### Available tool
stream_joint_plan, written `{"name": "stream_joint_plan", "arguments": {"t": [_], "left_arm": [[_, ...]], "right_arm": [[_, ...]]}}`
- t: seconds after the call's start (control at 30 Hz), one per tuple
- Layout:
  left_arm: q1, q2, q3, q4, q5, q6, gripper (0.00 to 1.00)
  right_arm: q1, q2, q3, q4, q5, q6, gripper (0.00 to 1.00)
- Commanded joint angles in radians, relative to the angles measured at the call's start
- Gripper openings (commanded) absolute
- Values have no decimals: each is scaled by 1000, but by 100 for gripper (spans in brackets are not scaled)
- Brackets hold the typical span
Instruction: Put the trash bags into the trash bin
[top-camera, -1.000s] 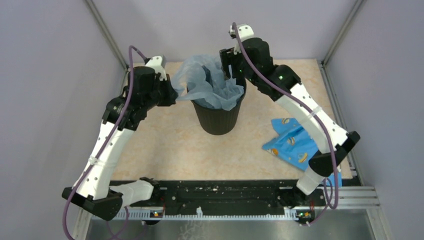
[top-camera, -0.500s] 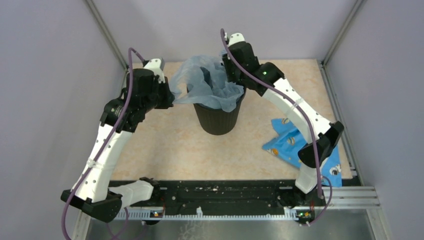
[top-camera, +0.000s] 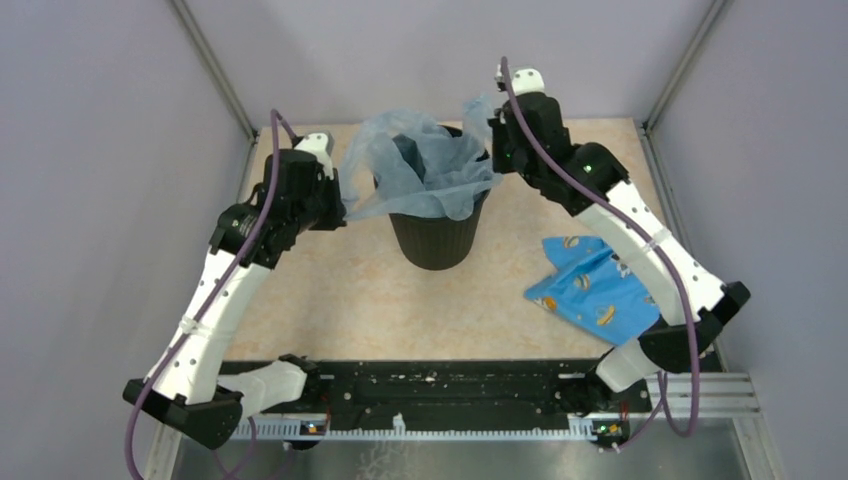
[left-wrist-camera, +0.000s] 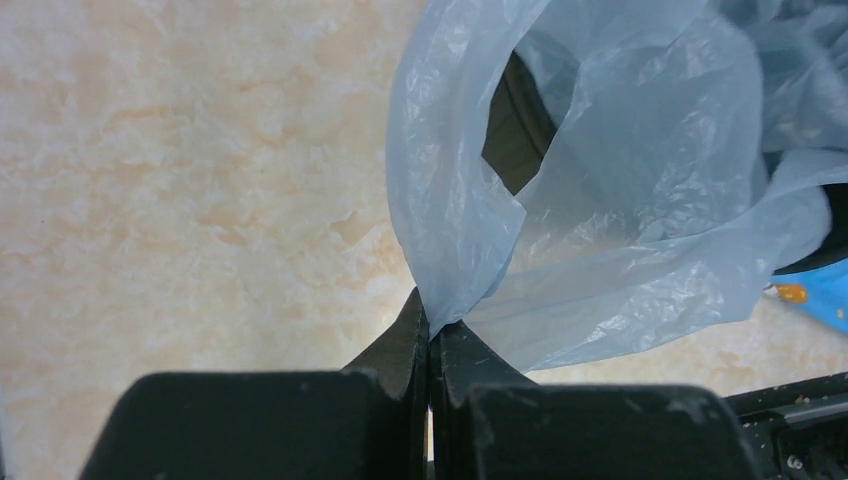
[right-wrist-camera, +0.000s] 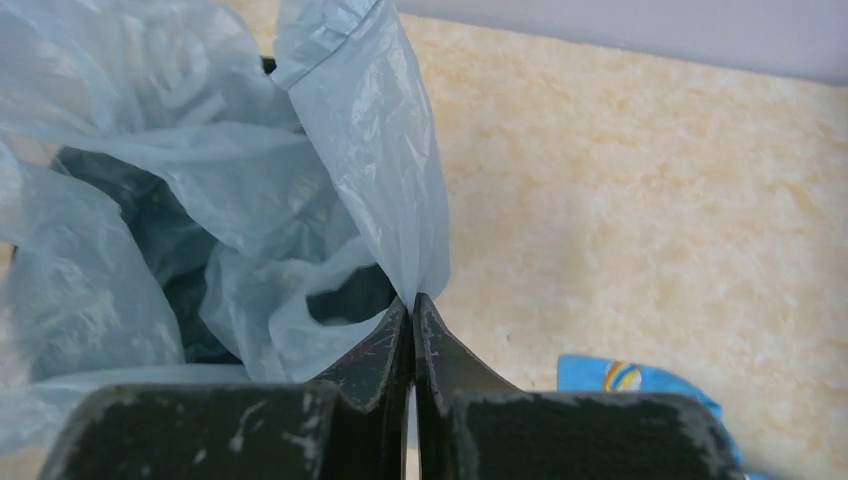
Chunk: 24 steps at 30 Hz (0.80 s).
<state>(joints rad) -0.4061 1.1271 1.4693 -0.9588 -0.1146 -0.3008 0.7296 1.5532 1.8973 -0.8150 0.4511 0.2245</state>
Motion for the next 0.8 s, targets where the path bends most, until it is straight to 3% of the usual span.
{"name": "stream_joint_plan", "arguments": {"t": [0.0, 0.27, 0.5, 0.77], "left_arm": [[4, -20, -67, 2, 12, -9, 0], [8, -9, -219, 62, 18, -67, 0], [17, 16, -330, 147, 71, -94, 0], [19, 11, -338, 181, 101, -90, 0]], "right_arm": [[-39, -125, -137, 19, -8, 64, 0], [-147, -229, -398, 145, -168, 130, 0], [-182, -213, -476, 180, -170, 143, 0], [-182, -234, -474, 164, -149, 141, 0]]}}
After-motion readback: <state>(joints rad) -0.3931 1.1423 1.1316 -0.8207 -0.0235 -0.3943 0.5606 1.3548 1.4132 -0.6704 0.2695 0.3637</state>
